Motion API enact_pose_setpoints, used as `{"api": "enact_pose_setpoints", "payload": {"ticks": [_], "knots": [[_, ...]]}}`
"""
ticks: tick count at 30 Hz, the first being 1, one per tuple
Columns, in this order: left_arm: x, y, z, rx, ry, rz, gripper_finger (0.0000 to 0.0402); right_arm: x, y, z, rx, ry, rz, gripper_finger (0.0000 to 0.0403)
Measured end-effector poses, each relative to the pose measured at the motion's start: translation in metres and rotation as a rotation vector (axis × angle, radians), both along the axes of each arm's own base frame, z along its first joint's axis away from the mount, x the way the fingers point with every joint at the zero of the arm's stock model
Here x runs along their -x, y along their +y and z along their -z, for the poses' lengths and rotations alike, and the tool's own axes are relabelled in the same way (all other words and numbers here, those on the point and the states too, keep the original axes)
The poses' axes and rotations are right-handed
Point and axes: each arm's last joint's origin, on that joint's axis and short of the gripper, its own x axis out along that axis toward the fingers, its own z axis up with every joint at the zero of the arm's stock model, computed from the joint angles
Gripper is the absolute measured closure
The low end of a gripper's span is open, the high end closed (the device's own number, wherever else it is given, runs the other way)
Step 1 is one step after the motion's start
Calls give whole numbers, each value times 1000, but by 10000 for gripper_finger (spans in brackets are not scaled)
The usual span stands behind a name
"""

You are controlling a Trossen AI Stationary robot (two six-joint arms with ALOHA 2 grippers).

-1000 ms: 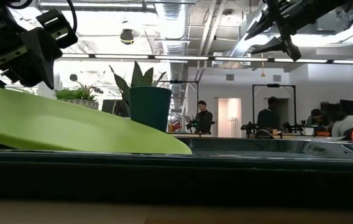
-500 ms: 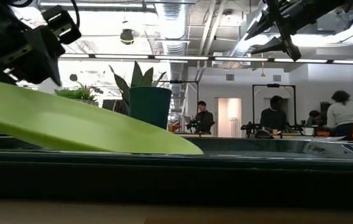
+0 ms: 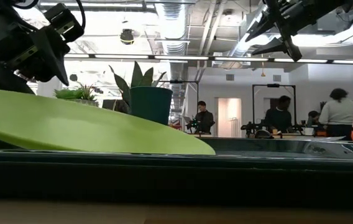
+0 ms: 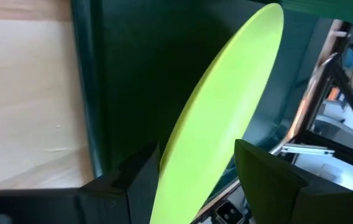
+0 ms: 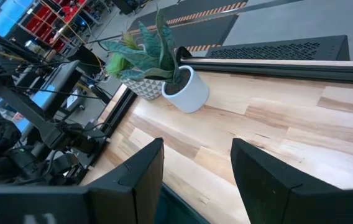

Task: Pick and place plate/cup/fork/spoon on tray
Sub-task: Put the green plate on the black serving tray below the black cup, then put the orange fork on the black serving tray to the right of the green plate

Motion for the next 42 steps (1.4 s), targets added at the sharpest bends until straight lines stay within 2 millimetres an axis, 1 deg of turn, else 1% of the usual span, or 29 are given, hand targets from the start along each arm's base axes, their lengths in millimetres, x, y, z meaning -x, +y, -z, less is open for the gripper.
{"api": "enact_pose_setpoints", "payload": {"ticks": [5,16,21,25,28,32,37,42], "knots": [[4,2,4,-27,56,3,209,0,0,0,6,4,-2,193],[5,2,5,-29,65,-1,209,0,0,0,32,18,-14,193],[5,2,5,-63,60,33,209,1,1,3,58,69,-36,193],[4,2,4,-84,47,65,209,5,2,11,15,154,-39,193],[3,1,3,-99,29,86,209,9,6,21,-58,240,-32,193],[-1,0,-1,-120,-35,122,209,8,14,34,-152,354,-65,193],[-6,-1,-7,-165,-128,145,209,-5,27,48,-252,428,-146,193],[-9,-2,-12,-172,-194,137,209,-21,41,64,-367,503,-214,193]]}}
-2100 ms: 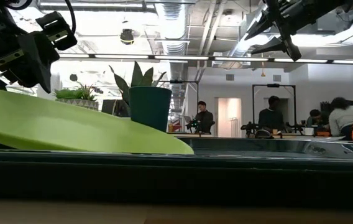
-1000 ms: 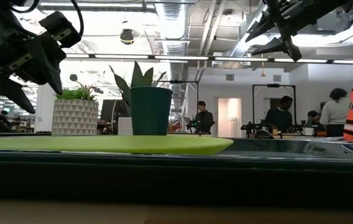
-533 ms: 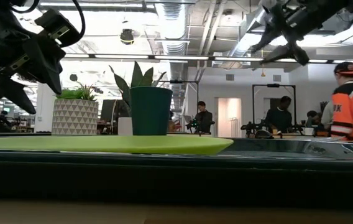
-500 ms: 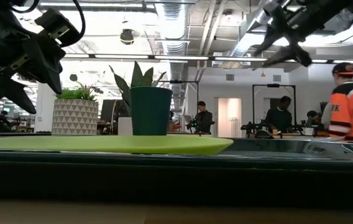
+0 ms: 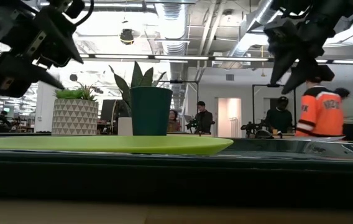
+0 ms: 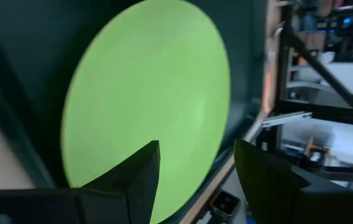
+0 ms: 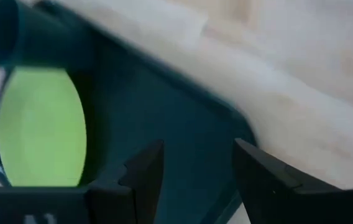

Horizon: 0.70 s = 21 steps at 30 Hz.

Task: Pick and place plate/cup/fork/spoon on tray
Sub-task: Put the orange fork on the black serving tray to the right of the green plate

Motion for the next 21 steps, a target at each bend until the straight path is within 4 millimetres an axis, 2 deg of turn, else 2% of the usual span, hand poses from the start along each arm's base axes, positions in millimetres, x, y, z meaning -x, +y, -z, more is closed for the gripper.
{"api": "enact_pose_setpoints", "payload": {"ticks": [9,13,17,21], "knots": [[-4,-2,-7,-25,-83,39,209,-20,28,24,-225,140,-124,193],[-2,-2,-13,-29,-127,79,209,-28,39,12,-264,144,-141,193],[3,0,-26,-20,-216,116,209,-32,48,-10,-279,126,-153,193],[12,3,-41,-24,-303,149,209,-28,56,-27,-291,172,-151,193]]}}
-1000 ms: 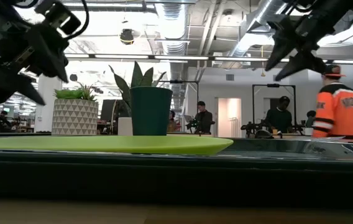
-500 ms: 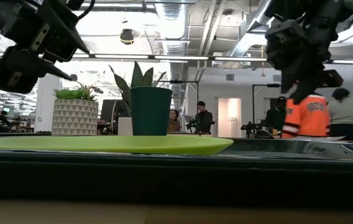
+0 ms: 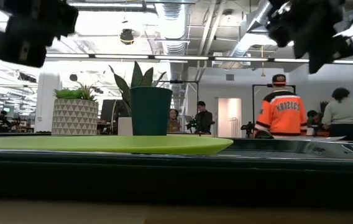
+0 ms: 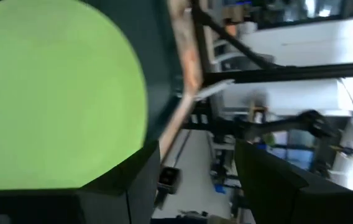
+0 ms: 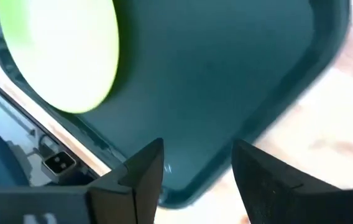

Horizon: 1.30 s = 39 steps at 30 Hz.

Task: Pick and place plate/cup/fork/spoon on tray
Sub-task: Put the orange fork on the black serving tray to the right of the green plate

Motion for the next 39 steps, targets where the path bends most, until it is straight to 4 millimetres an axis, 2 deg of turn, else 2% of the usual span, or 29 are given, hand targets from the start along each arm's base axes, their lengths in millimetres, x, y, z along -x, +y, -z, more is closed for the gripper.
{"api": "enact_pose_setpoints", "payload": {"ticks": [3,11,18,25,32,39], "knots": [[9,3,-12,-11,-81,24,209,6,9,-7,-9,55,-6,193],[24,11,-33,-60,-254,3,209,19,38,-6,-16,140,1,193],[23,11,-33,-104,-268,-21,209,40,57,-2,74,258,85,192],[19,9,-29,-149,-248,-12,209,62,78,27,72,377,152,159],[17,9,-28,-150,-241,-36,209,82,101,63,-29,423,244,141],[17,10,-28,-187,-242,-71,209,84,123,78,-74,428,267,142]]}}
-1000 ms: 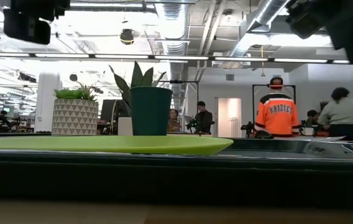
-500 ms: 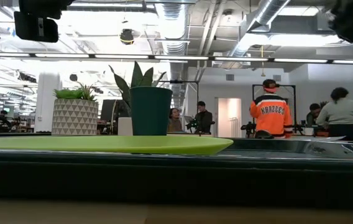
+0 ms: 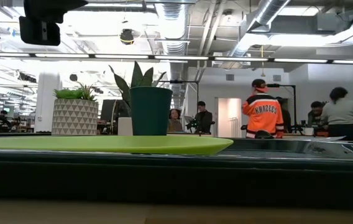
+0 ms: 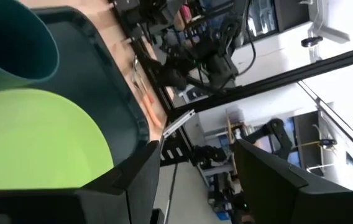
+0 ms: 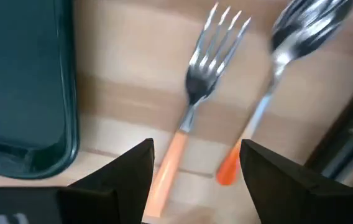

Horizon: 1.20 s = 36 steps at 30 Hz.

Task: Pick and place plate/cup/fork/spoon on tray
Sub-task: Put the orange fork on the black serving tray to the right of the green plate

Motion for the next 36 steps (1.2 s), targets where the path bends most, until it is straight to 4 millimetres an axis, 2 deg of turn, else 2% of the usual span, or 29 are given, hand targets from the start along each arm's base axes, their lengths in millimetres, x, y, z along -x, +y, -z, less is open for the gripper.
{"api": "enact_pose_setpoints", "payload": {"ticks": [7,11,17,22,30,32,36], "knots": [[0,1,1,-12,4,-18,209,-17,26,28,-62,6,-21,142],[0,1,2,-20,16,-41,209,-25,36,38,-75,8,-24,142],[0,2,4,-28,38,-47,209,-22,48,54,-53,104,-31,157],[0,2,5,-33,43,-66,209,-18,55,61,-59,146,-24,213],[1,3,6,-34,55,-94,209,-18,53,61,-61,174,-10,359],[1,3,6,-34,56,-94,209,-18,53,61,-56,173,-5,373],[1,3,7,-22,60,-106,209,-21,50,57,-58,142,8,373]]}}
